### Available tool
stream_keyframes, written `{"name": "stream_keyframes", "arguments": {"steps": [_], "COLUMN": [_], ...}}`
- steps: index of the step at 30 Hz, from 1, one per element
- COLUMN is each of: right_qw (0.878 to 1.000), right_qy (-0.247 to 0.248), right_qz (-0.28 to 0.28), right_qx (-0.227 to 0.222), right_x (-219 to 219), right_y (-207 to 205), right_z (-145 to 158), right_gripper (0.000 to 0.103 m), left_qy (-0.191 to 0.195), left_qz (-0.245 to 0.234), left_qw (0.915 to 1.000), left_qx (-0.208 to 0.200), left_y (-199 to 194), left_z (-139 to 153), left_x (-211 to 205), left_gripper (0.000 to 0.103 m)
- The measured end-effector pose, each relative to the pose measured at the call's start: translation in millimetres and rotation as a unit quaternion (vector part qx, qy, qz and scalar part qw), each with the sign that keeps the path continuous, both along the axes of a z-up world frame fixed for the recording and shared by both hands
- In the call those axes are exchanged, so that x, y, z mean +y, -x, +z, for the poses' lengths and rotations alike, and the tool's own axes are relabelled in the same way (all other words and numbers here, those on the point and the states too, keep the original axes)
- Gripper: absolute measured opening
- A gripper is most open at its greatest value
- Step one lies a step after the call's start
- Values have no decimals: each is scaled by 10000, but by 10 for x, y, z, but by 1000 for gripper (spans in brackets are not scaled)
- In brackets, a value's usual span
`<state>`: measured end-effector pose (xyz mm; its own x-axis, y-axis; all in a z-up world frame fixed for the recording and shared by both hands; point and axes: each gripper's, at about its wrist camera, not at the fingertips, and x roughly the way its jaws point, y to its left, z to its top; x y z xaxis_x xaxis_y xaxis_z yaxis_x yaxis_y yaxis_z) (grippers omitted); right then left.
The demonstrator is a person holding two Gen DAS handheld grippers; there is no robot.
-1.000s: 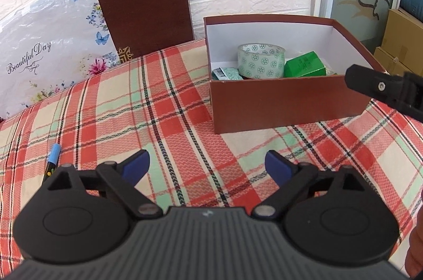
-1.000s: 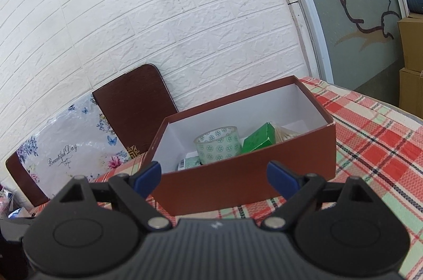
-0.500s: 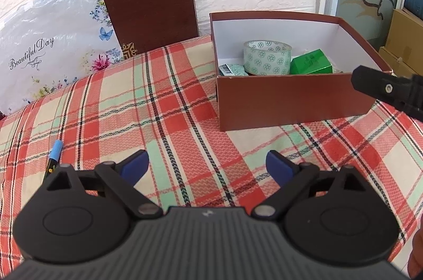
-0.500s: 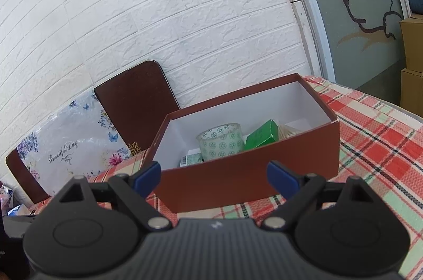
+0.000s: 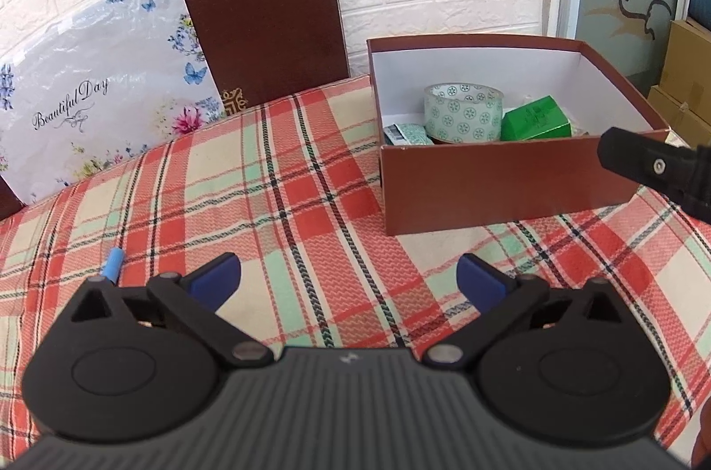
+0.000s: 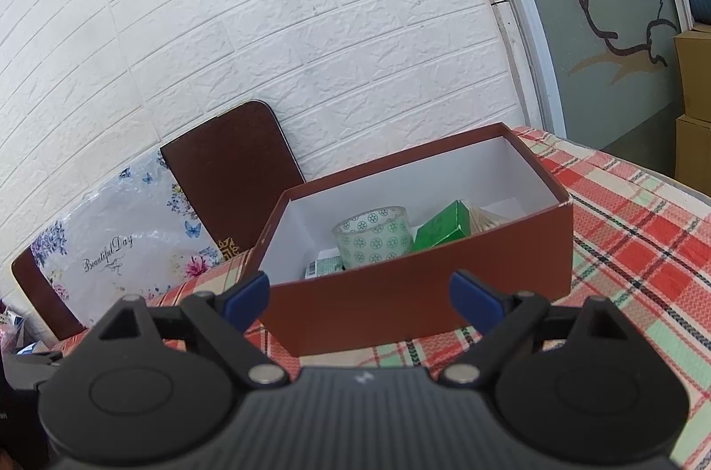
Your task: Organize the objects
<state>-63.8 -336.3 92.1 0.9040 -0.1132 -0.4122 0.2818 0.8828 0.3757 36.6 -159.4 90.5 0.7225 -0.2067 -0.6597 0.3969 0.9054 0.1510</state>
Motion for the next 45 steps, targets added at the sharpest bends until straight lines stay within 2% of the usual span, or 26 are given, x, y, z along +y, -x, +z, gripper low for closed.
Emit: {"name": "stream_keyframes", "arguments": {"steps": [9,18,30,45], "right_qw": [10000,10000,9998,9998], "right_qy": [19,76,137,140], "right_qz": [11,40,75,19], "right_qx": [-1,24,105,166], "right_x": [25,36,93,56], "right_y": [4,3,-26,-18], "right_z": [13,17,7,-58], "right_gripper": [92,93,93,94], "left_qy": [-122,-307,-128,-229], "left_qz": [172,146,84,45], "left_qw": [9998,9993,9999,9996], "left_qx": [23,-153,77,135], "left_y": [-58,-12,-11,7], "left_z": [-8,14,21,-41], "left_x": [51,27,60,28], "left_gripper": [103,103,103,103]}}
